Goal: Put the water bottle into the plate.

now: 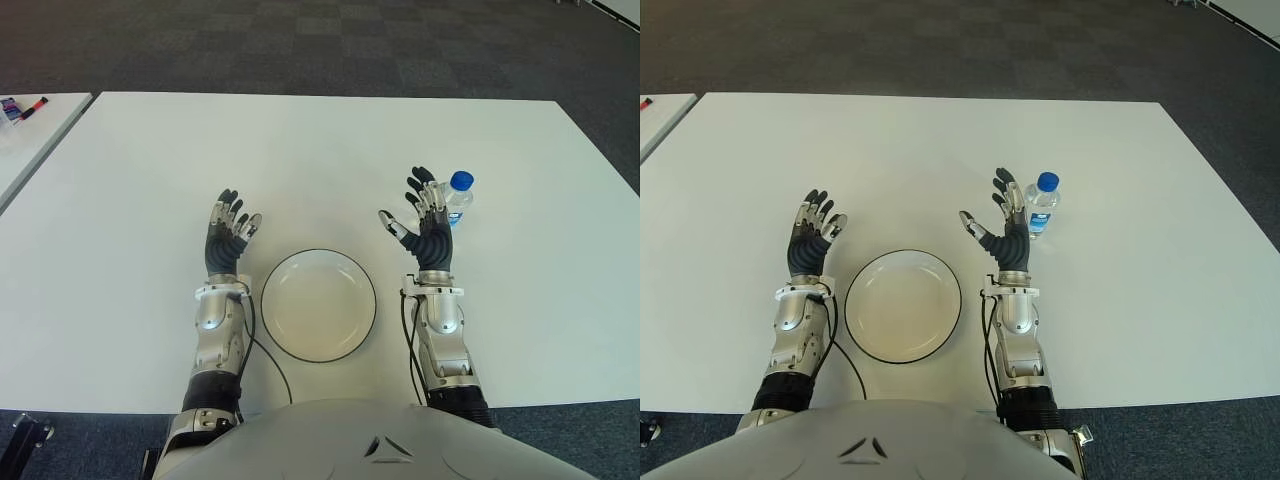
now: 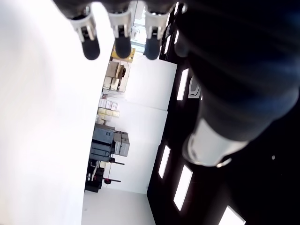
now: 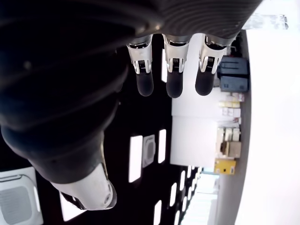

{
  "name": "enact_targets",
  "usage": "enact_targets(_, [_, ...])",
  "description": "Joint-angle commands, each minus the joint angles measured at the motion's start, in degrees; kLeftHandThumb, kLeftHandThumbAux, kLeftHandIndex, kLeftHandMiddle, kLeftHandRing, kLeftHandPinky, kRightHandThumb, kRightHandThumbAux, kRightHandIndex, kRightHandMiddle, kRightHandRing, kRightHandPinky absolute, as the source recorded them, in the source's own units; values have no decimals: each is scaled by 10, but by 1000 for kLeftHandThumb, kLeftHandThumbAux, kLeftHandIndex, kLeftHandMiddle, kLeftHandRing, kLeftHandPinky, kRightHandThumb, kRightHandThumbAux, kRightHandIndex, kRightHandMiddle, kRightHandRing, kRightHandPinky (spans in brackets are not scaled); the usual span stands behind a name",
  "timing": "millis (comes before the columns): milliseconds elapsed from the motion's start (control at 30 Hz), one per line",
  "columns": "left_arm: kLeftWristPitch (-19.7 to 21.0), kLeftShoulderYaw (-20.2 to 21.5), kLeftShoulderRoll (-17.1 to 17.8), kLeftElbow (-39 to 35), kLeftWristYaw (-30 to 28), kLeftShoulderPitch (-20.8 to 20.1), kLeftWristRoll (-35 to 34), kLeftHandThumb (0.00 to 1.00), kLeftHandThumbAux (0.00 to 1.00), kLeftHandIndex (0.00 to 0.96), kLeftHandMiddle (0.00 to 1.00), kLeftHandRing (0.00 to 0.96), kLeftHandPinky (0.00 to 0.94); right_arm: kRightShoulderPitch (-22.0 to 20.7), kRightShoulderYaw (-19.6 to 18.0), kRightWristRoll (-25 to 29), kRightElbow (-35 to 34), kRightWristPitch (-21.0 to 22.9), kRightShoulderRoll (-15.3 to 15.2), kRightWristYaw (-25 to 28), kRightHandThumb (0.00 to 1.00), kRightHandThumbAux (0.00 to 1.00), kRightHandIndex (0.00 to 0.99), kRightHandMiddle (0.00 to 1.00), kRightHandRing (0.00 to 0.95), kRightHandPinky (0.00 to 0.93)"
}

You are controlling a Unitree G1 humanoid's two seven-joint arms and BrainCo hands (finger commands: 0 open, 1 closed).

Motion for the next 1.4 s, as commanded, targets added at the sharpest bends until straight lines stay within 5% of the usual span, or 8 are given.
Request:
enact_targets(33, [3, -4, -17, 8, 1, 1, 0, 222, 828, 80, 78, 67, 103, 8, 1, -3, -28, 12, 6, -5, 447, 865, 96, 114, 106, 141])
enact_targets(767, [-8, -7, -15, 13, -1, -1, 1, 239, 826, 85, 91, 77, 111, 19, -18, -41, -64, -20, -8, -40, 344, 811, 59, 70, 80, 122])
enact_targets(1400, [-3, -7, -11, 16, -3, -2, -3, 241, 819, 79, 86, 73, 106, -5, -67, -57, -1, -85, -26, -94, 406, 816, 81, 91, 96, 151])
